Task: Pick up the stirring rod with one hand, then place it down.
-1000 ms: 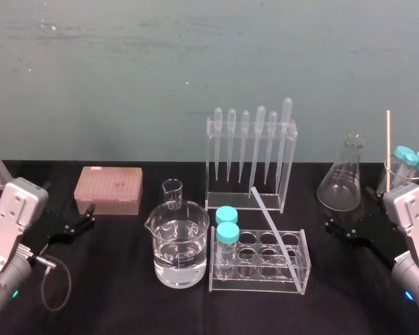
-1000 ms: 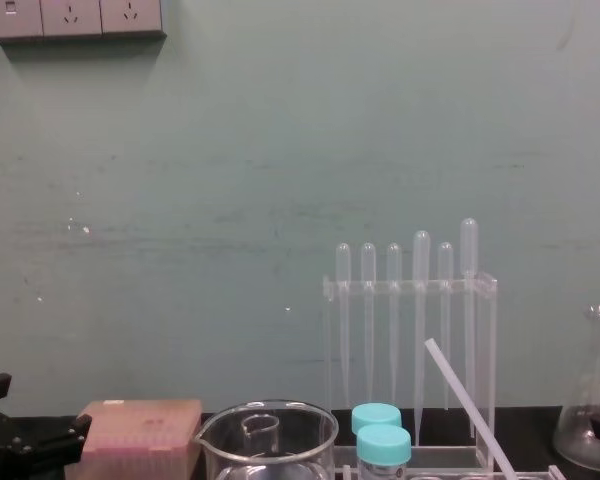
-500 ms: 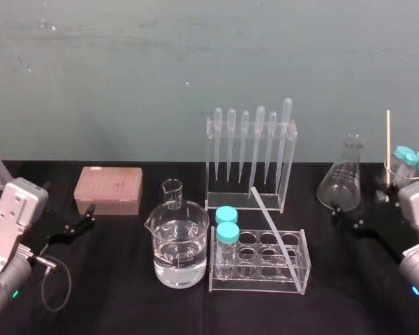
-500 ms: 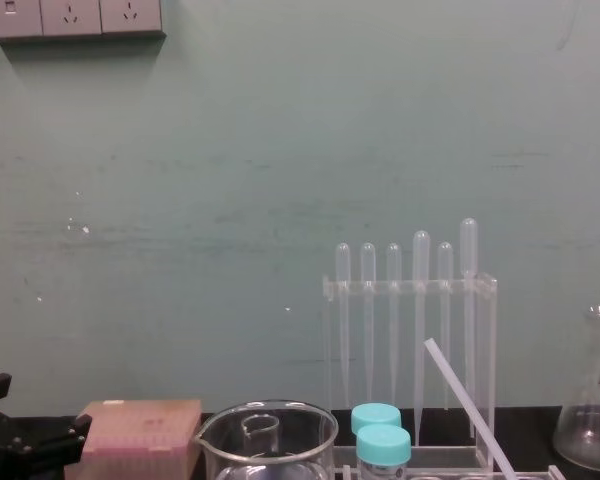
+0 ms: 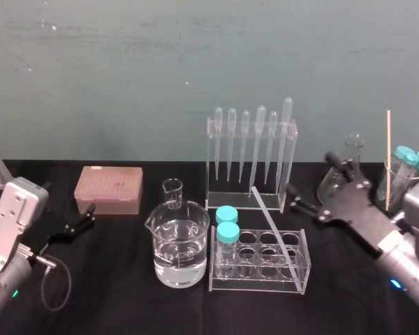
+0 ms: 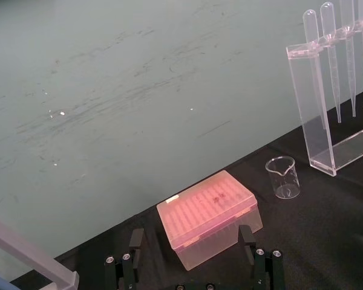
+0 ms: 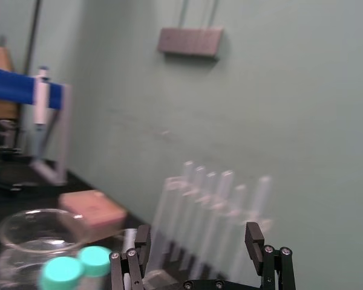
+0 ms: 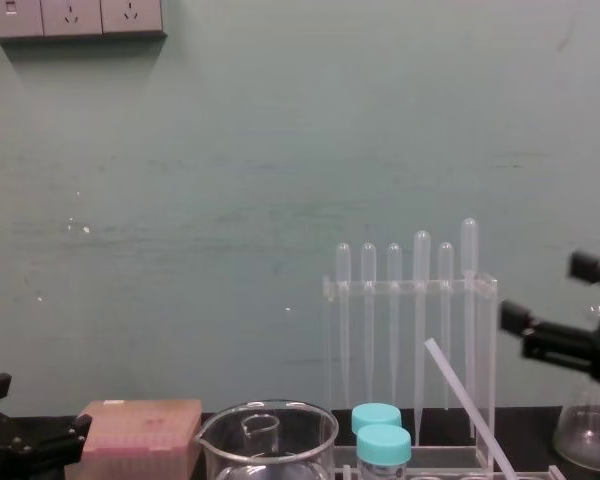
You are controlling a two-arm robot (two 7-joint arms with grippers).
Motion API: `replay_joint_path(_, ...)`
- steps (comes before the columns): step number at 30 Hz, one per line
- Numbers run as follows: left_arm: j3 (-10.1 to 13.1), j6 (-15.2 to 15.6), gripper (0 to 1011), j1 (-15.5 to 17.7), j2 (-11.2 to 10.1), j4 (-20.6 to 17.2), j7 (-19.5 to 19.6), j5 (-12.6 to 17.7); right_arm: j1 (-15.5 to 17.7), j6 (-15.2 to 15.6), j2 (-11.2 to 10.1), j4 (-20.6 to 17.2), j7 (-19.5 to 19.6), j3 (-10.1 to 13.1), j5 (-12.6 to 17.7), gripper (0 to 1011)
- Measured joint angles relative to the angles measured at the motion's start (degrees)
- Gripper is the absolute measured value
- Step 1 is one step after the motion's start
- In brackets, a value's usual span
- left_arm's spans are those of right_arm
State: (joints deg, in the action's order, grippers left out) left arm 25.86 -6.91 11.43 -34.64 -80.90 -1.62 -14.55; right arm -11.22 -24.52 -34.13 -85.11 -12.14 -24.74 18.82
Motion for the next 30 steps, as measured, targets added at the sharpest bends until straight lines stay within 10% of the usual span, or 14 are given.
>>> replay_joint_path(6, 0.0, 0.0, 1000, 0.0, 0.0, 0.0, 0.0, 0.0, -4.66, 9.2, 2.37, 4.57, -10.83, -2.36, 8.22, 1000)
replay_joint_path(13, 0.0, 0.0, 1000, 0.0, 0.0, 0.0, 0.0, 0.0, -8.63, 18.6, 3.75, 8.65, -17.97, -4.63, 10.9, 1000)
replay_joint_path(30, 0.0, 0.0, 1000, 0.0, 0.0, 0.0, 0.0, 0.0, -10.36, 22.26, 4.72, 10.45, -19.96, -5.75, 9.88, 1000)
